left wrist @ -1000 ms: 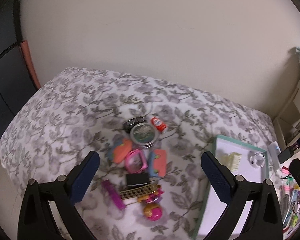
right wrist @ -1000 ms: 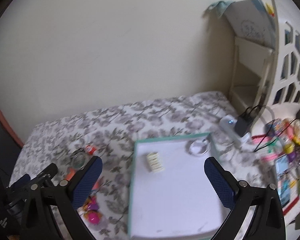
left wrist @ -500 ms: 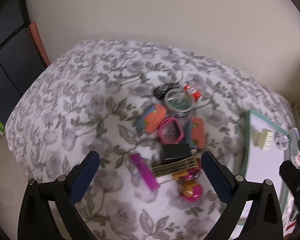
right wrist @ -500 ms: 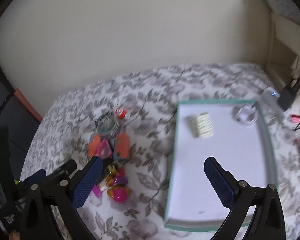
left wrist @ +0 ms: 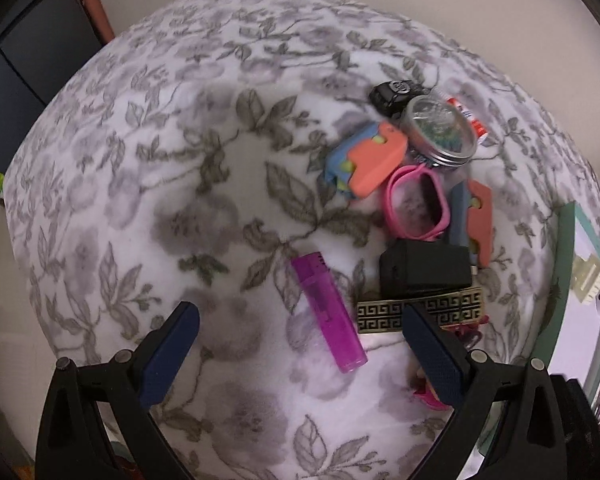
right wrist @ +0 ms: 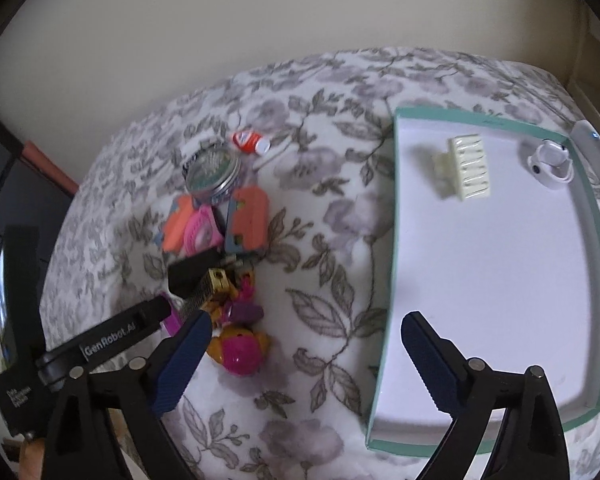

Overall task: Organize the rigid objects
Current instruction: 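Move both tools back toward the item pile, then close the left gripper on the purple lighter while the right gripper grasps the pink-helmet figure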

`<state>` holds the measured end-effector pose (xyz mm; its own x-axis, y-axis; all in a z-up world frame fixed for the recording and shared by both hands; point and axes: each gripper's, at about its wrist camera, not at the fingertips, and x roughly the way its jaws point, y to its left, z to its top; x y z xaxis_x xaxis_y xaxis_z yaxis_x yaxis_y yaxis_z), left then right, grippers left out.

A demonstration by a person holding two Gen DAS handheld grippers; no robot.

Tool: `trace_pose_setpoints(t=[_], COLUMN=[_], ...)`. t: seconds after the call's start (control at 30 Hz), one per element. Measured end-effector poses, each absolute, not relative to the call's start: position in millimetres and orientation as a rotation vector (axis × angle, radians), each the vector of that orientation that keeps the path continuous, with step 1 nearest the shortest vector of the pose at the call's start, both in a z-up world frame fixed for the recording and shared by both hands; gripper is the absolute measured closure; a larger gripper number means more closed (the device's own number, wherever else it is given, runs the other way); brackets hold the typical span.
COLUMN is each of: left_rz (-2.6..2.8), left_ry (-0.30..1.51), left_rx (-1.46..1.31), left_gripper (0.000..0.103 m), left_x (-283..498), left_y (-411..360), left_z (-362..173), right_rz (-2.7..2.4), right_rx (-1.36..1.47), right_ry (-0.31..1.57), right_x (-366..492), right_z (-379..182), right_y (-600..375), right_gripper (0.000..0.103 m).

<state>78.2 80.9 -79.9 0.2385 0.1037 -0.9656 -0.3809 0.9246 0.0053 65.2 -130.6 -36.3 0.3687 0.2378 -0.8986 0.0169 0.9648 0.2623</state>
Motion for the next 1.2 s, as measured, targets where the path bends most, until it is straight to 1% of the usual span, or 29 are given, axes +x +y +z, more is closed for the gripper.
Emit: trace_pose_setpoints(t=[0.2,0.3,0.43,0.6,0.67,0.73,0.87,0.93,1.07,1.1,1.13,1.2], left_rz=[0.371,0.373,0.391,0.371,0.356,0.344,0.337,0.324,0.317,0.316,0.315,0.307], left_ry=[1.315,1.337,1.326,1.331,1.338,1.347,1.347,1.344,1.339,1.338,1.337,1.337], left_rx=[-0.281,-0.341,-0.389,-0.383,-0.376,-0.379,-0.395,-0.405,-0.385,-0.384,-0.385,-0.39], left_gripper=[0.002,0.002,0.002,0.002,0.005,0.016,0.019,0.026,0.029,0.031,0.036,0.039], left_x=[81.9,82.4,79.9,79.8,82.3,83.0,85.1,87.8,82.6,83.3,83.4,83.7], left_y=[88.3,97.0,109.4,109.2,105.2,102.9,104.7,105.2,99.2,99.0,98.8,96.2], left_z=[-98.7,-109.1,-109.2,-110.6,-111.1,-110.7,-112.3,-113.0,-108.2,-108.1,-108.2,-107.0], right_rz=[0.168,0.19,0.225,0.274,0.285,0.297,0.301,0.304,0.281,0.274,0.264,0.253], right_rx=[0.195,0.161,0.11,0.065,0.037,0.027,0.002,0.001,-0.031,-0.035,-0.04,-0.058], right_ry=[1.244,1.243,1.239,1.247,1.253,1.264,1.277,1.291,1.306,1.309,1.315,1.31], right_x=[67.1,65.9,64.3,62.9,61.7,60.8,61.2,62.0,62.5,62.9,63.1,62.8], right_z=[-58.3,-58.8,-58.5,-63.4,-66.6,-71.0,-78.4,-83.9,-93.3,-95.6,-98.0,-100.2], right_y=[-119.4,-111.8,-97.1,-79.0,-72.0,-66.6,-60.3,-58.8,-56.6,-56.4,-56.7,-56.5], right_gripper=[0.008,0.012,0.012,0.013,0.014,0.016,0.018,0.018,0.02,0.02,0.021,0.021])
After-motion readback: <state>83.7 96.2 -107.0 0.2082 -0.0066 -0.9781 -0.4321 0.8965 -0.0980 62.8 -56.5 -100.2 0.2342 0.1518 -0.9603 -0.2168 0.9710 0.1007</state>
